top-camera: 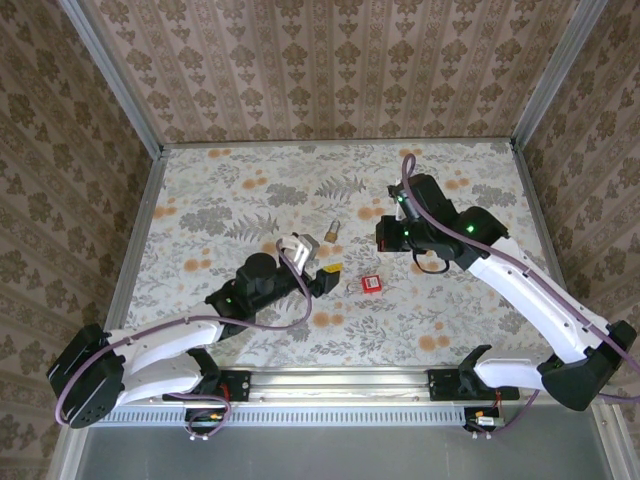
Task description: Unlock with the key
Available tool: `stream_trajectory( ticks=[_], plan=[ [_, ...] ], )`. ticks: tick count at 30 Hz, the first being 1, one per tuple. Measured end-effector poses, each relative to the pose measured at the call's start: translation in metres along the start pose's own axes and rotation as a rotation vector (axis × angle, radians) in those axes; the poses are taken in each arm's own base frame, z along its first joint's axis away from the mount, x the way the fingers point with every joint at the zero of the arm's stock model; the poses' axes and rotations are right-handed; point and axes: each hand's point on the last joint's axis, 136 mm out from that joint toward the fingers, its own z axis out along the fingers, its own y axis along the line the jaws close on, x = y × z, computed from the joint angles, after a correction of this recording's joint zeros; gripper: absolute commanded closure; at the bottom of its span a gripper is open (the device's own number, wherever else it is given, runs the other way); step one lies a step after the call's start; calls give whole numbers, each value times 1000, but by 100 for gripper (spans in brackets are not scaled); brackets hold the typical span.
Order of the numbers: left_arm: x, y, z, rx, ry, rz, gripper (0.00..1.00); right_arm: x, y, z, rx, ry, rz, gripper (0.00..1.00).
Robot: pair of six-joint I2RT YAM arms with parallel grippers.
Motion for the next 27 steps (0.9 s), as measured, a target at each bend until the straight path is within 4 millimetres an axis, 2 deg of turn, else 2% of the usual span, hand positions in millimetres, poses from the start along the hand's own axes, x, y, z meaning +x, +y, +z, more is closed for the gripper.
stream_trajectory(
  ticks=[3,12,17,22,27],
  plan=[
    [-9,-3,2,15,-36,8,20,2,8,-1,-25,2,2,99],
    [-10,-15,24,68,-56,23,22,6,30,-2,-99,9,18,99],
    [-19,-19,30,79,-85,41,24,6,39,-3,-132,12,25,99],
    [-32,-22,34,86,-122,66,31,8,41,-3,-144,19,27,99],
    [-36,-23,37,87,-136,90,46,10,43,-3,-157,32,28,99]
  ],
)
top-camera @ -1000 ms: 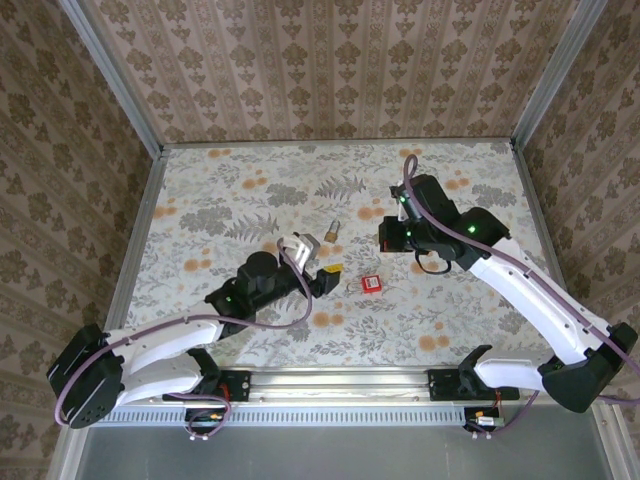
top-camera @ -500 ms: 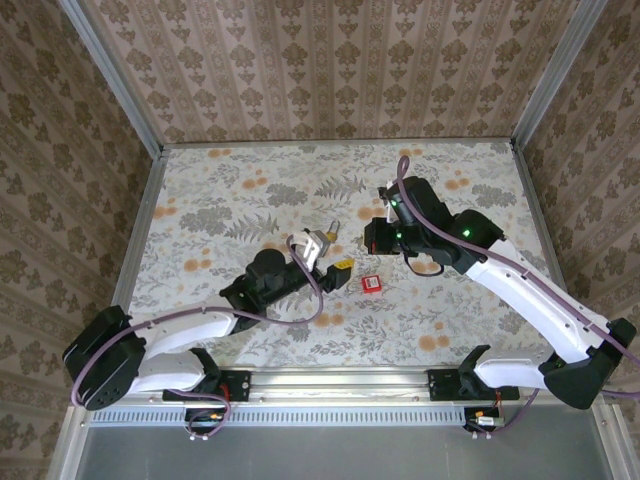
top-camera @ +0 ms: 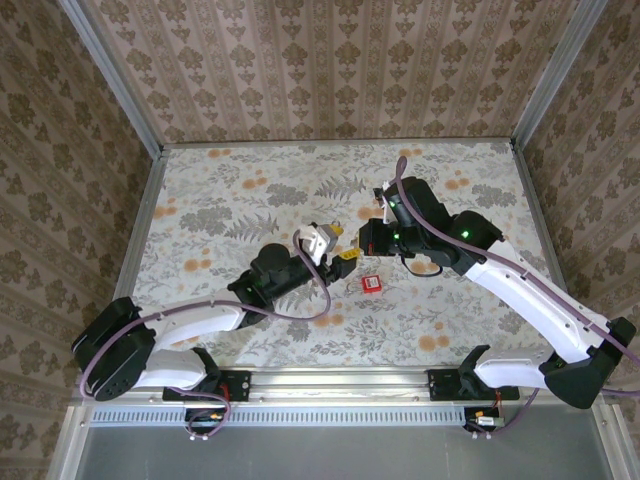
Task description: Unlock with the key
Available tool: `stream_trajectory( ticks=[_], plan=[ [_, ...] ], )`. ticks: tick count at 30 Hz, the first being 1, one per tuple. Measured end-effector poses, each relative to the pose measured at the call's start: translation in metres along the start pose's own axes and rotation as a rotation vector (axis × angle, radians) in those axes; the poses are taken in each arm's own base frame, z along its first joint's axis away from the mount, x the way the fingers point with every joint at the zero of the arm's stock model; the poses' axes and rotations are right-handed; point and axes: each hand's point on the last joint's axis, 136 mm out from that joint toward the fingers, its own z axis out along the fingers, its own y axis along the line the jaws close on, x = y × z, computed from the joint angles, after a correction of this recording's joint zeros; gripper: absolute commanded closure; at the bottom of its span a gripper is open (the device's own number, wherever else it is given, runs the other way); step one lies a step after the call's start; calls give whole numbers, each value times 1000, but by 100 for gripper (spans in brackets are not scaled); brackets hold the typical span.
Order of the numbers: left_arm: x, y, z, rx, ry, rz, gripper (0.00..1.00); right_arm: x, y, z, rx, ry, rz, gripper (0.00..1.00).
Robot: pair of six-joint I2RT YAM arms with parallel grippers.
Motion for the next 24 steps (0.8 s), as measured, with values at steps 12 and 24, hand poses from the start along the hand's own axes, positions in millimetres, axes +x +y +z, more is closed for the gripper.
stream_trajectory(
  ticks=[12,24],
  plan=[
    [7,0,3,3,15,11,80,3,3,2,-14,18,2,98],
    [7,-5,4,25,25,14,100,0,5,4,-23,9,3,93]
  ],
)
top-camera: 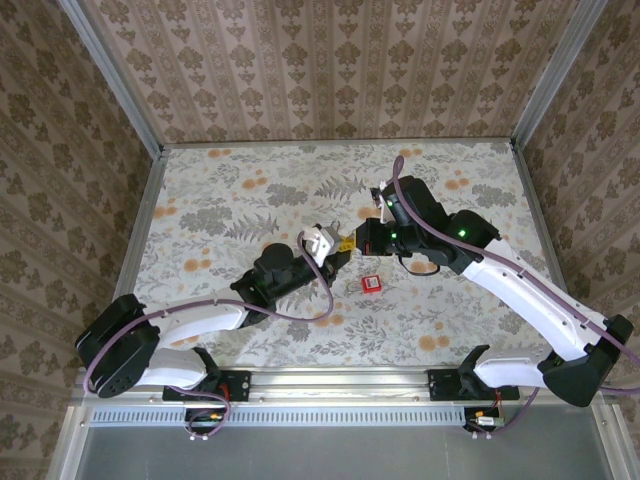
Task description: Unlock with the key
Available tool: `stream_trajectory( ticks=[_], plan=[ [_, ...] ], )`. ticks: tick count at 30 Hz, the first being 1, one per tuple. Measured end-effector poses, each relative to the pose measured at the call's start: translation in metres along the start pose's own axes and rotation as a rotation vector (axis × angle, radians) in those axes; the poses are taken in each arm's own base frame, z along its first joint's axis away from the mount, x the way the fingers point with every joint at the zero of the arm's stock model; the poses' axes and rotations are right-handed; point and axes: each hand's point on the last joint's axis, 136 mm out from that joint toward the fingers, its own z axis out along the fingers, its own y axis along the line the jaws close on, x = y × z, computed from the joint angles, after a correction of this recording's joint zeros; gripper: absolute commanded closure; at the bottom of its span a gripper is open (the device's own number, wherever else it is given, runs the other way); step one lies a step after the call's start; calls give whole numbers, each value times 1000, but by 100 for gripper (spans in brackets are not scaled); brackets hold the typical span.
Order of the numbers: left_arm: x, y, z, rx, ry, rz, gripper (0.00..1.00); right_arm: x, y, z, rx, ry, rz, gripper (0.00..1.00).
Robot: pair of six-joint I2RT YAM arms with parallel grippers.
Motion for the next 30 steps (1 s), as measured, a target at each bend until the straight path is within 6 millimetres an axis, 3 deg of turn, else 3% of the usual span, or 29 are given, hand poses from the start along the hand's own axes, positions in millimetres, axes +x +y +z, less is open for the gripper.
stream_trajectory(
  ticks=[3,11,13,15,17,24,30],
  plan=[
    [0,-2,0,12,14,-2,100,0,0,0,1,-1,-9,82],
    [-9,-1,-7,63,81,-16,100,-14,-13,-7,19,-43,-16,63],
    [-10,2,-10,76,100,-24,100,-20,-17,-13,12,-73,-27,54],
    [-9,4,-13,97,132,-37,100,-25,-20,-20,-24,-113,-60,37],
    [-7,5,-15,123,169,-52,100,-23,-22,-23,-67,-144,-111,32],
    [-10,2,-20,225,235,-102,100,10,-17,-5,-275,-156,-324,36],
    [-4,-5,-21,319,271,-168,100,2,-6,1,-399,-200,-394,46]
  ],
)
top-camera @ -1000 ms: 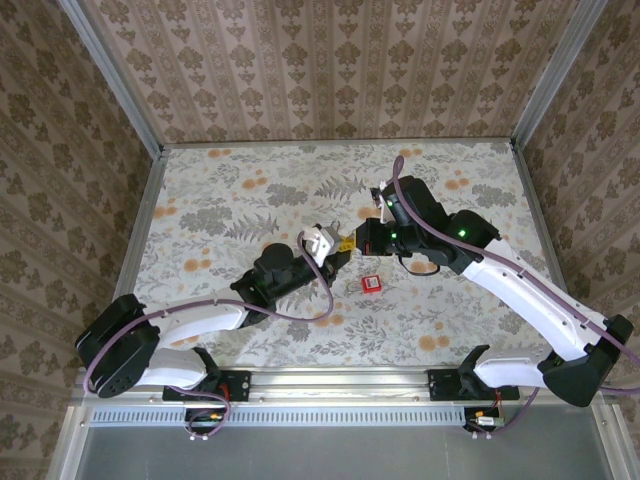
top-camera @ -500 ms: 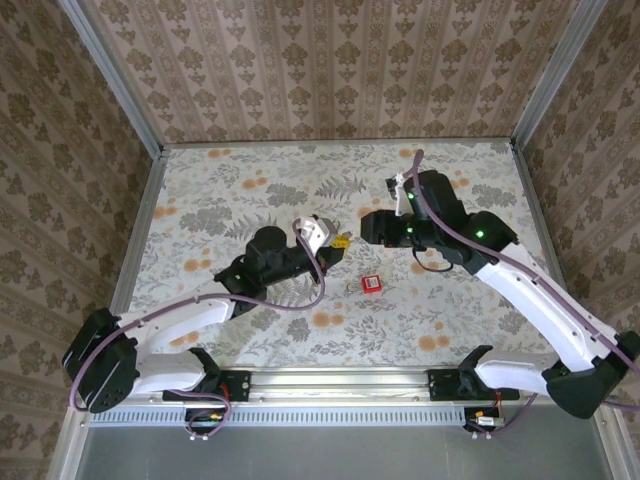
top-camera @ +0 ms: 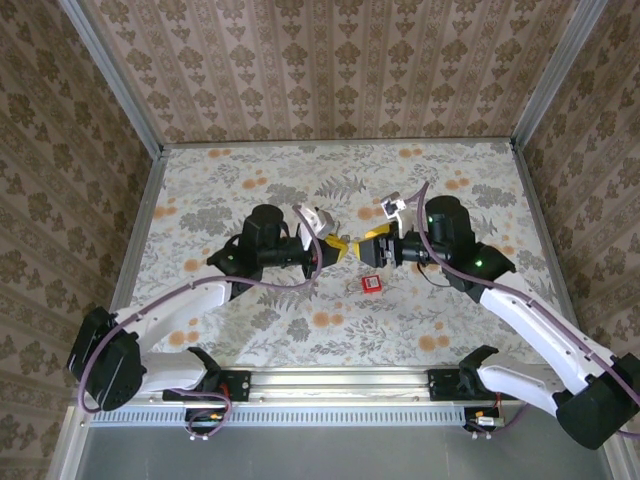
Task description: Unlock with the key
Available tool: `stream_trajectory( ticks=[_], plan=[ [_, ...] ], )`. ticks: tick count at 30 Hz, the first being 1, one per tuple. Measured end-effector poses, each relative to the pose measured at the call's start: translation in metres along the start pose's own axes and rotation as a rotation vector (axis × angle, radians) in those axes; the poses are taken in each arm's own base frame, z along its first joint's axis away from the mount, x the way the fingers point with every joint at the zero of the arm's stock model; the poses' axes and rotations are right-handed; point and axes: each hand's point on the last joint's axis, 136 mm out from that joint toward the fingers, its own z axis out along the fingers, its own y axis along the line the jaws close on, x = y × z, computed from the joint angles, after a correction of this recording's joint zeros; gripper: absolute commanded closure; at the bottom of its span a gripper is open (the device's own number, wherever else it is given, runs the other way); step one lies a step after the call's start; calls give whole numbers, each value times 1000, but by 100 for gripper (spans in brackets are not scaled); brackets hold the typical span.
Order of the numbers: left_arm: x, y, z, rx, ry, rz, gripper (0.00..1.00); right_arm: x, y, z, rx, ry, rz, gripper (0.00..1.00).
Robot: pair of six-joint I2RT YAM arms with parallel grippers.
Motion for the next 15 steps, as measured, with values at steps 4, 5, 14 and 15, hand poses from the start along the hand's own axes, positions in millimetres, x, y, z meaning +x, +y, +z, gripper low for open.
stream_trajectory(
  ticks=[4,5,14,15],
  plan=[
    [3,-7,3,62,17,-31,100,-2,4,11,-68,21,-4,49],
    [3,-8,3,71,19,-35,100,-2,5,14,-84,28,-4,49],
    [-4,-17,3,131,12,-44,100,5,15,21,-178,77,3,59],
    [-4,-17,3,136,14,-46,100,5,16,21,-181,78,3,61]
  ],
)
